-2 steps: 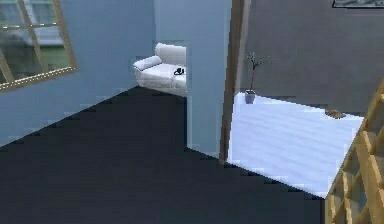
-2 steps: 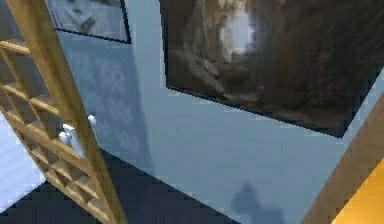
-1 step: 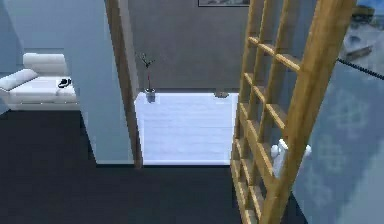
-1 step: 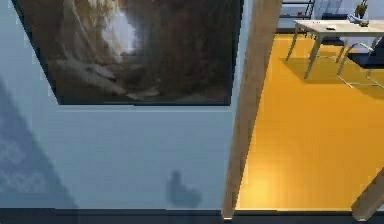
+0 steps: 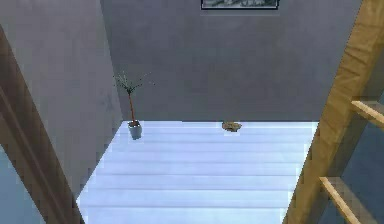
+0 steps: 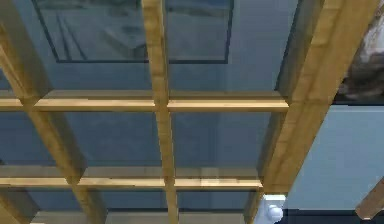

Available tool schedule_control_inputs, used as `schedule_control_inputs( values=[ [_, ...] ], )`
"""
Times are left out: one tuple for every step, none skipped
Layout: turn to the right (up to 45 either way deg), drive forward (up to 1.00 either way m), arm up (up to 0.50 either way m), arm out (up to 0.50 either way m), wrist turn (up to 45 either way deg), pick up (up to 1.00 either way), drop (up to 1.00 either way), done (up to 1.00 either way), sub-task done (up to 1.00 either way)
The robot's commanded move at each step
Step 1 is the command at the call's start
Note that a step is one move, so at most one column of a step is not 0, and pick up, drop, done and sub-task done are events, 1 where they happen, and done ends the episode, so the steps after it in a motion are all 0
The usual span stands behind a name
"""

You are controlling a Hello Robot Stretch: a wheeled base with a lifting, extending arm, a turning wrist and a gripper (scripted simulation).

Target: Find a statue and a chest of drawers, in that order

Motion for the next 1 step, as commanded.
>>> schedule_control_inputs(
  values=[
    [0.0,0.70,0.00,0.00,0.0,0.00,0.00,0.00,0.00]
  ],
)
